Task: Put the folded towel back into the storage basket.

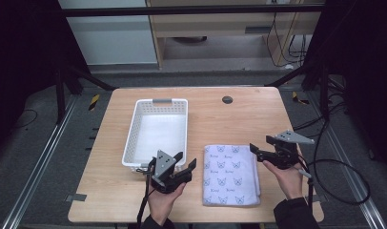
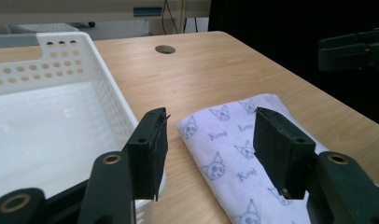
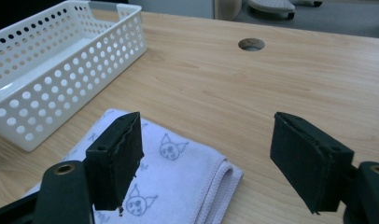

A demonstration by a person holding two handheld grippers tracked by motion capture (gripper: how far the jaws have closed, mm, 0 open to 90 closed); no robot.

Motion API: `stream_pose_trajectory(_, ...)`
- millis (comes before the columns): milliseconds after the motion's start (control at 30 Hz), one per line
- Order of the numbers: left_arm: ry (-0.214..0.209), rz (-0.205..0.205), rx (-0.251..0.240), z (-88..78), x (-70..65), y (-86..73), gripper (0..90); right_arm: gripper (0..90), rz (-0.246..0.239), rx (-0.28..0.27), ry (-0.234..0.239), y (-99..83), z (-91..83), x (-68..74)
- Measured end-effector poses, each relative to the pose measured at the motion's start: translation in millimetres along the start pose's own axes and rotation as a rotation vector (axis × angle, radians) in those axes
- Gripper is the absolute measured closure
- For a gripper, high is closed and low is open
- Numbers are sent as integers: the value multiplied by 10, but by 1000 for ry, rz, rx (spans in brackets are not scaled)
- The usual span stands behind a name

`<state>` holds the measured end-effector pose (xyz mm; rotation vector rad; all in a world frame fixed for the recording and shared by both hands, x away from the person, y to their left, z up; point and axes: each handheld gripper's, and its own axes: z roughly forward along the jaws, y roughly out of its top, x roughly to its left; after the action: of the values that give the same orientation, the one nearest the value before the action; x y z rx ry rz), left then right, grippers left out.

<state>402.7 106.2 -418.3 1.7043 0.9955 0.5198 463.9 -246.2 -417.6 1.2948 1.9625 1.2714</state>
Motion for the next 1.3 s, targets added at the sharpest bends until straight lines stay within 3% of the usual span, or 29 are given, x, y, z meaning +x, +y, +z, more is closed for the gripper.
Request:
stream_pose_trajectory(233,-31,25,53,111,-173,-157,484,259,1,31,6,-68,62,0)
stream_pose_trajectory(767,-52,38,175,311,-344,-482,512,320,-8,124,-11,-248,278,-30)
stream_pose_trajectory(1300,-41,31,313,538,-375,-703,479,367,-26,234,-29,-430,487,-46)
